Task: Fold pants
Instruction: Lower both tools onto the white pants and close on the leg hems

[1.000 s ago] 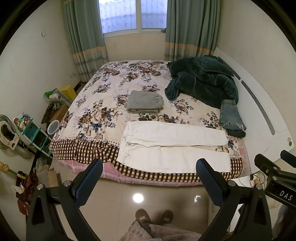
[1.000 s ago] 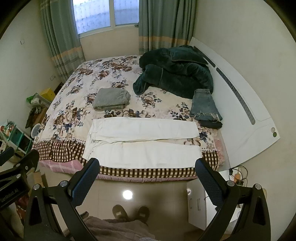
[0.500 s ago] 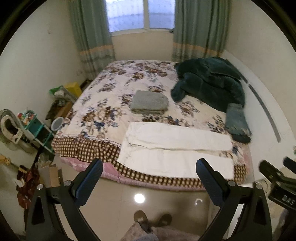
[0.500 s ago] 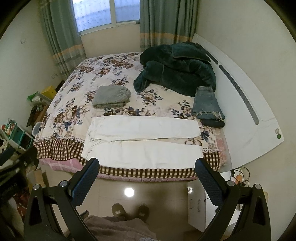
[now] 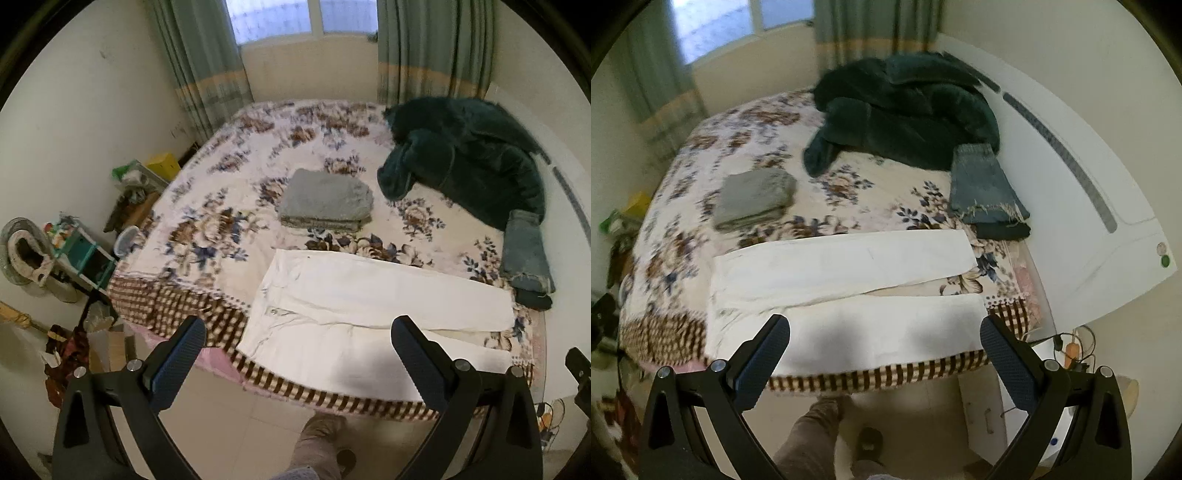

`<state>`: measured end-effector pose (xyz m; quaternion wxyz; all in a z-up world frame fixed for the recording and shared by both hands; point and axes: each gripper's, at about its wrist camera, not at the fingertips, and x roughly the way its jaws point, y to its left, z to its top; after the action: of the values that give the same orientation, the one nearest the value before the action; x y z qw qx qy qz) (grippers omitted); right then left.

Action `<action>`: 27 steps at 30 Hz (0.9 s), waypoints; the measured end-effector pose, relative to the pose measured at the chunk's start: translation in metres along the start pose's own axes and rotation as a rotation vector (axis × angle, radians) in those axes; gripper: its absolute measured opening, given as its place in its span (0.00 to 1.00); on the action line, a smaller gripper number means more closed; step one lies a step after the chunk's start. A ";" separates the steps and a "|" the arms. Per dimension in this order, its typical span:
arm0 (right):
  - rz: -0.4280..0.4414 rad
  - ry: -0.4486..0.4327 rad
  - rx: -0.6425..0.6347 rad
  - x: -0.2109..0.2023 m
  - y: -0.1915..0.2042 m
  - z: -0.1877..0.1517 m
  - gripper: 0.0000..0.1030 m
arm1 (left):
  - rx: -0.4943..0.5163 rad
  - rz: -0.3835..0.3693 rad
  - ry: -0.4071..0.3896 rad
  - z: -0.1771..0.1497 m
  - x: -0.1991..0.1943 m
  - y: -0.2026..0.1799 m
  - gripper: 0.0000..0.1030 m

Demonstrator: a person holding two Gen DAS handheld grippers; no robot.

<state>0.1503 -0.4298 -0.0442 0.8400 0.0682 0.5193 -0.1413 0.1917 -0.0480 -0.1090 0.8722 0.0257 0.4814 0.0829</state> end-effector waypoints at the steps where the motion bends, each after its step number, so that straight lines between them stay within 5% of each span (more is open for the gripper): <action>1: -0.005 0.014 0.019 0.020 -0.001 0.009 1.00 | -0.003 0.010 0.018 0.009 0.022 -0.003 1.00; 10: -0.052 0.242 0.311 0.285 -0.010 0.111 1.00 | -0.190 0.090 0.358 0.086 0.281 -0.017 1.00; 16: -0.144 0.279 0.450 0.442 -0.025 0.154 1.00 | -0.326 0.156 0.545 0.098 0.443 -0.023 1.00; 23: -0.211 0.419 0.625 0.598 -0.065 0.151 1.00 | -0.522 0.204 0.722 0.088 0.581 -0.025 1.00; 27: -0.238 0.497 0.676 0.655 -0.079 0.143 1.00 | -0.601 0.250 0.784 0.075 0.616 -0.020 1.00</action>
<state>0.5233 -0.6513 -0.5616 0.5976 0.3111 0.6345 -0.3788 0.5790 0.0396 -0.5861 0.5783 -0.2022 0.7205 0.3251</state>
